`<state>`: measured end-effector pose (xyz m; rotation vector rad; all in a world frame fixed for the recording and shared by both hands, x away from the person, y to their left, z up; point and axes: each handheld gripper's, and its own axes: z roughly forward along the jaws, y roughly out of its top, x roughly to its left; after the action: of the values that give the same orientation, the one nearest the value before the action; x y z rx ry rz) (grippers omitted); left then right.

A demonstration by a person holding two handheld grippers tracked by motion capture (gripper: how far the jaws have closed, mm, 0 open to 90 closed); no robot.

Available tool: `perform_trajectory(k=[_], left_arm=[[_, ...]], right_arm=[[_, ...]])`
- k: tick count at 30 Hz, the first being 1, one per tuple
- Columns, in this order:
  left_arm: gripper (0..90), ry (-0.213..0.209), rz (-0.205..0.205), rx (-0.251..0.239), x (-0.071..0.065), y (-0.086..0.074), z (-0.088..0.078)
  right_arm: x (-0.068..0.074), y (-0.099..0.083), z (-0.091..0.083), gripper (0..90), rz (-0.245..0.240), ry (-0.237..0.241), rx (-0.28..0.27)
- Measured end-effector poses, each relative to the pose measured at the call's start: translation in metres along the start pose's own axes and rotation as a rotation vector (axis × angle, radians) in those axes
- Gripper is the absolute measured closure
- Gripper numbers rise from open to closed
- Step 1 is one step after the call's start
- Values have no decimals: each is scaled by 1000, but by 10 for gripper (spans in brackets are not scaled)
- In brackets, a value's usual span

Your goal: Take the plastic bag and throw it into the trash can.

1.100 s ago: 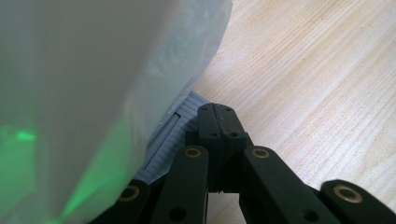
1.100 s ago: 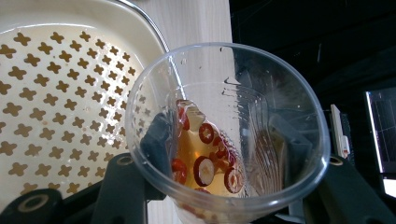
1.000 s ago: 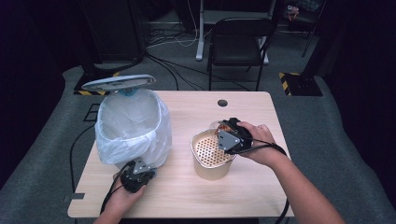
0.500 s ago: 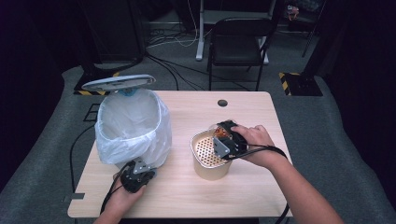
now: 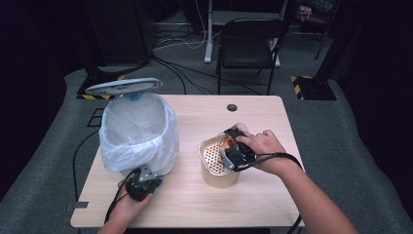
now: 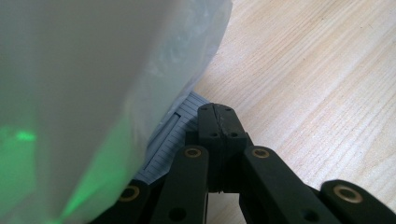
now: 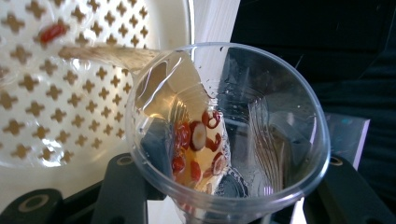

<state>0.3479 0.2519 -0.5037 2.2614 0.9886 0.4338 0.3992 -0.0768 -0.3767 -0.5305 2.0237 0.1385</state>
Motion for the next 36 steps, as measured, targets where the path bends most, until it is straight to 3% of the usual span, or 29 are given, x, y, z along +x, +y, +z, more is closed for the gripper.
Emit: perform_trajectory(k=[2,6,10,12,14,15,16,20,21,22,28,29,31,33,34,36], left_arm=[[900,1,6,1,0,0,0],[900,1,7,1,0,0,0],[900,1,8,1,0,0,0],[900,1,2,1,0,0,0],[900,0,-3,0,0,0,0],[900,-1,-3,0,0,0,0],[900,0,-3,0,0,0,0],[900,-1,-4,-1,0,0,0],[900,-1,-3,-1,0,0,0],[900,0,-3,0,0,0,0],[900,1,8,2,1,0,0],[900,1,8,1,1,0,0],[900,1,8,1,1,0,0],[900,1,8,1,1,0,0],[900,1,9,2,1,0,0],[900,1,9,1,1,0,0]], right_arm=[[3,1,-1,498,-17,11,10],[6,6,-1,497,-104,-7,5],[7,8,0,497,-108,-23,-13],[7,9,-1,498,-156,-53,-6],[9,10,-1,497,-162,-66,2],[9,10,-2,497,-209,-57,25],[12,9,-2,498,-197,-57,40],[11,13,-2,498,-359,-121,66],[13,13,-3,498,-348,-132,70],[13,15,-4,498,-392,-151,82],[21,17,-3,498,-431,-212,91],[24,17,-3,498,-410,-197,99],[23,16,-4,498,-459,-198,121],[24,16,-4,498,-461,-204,122],[21,17,-4,497,-514,-201,121],[22,16,-4,497,-508,-203,124]])
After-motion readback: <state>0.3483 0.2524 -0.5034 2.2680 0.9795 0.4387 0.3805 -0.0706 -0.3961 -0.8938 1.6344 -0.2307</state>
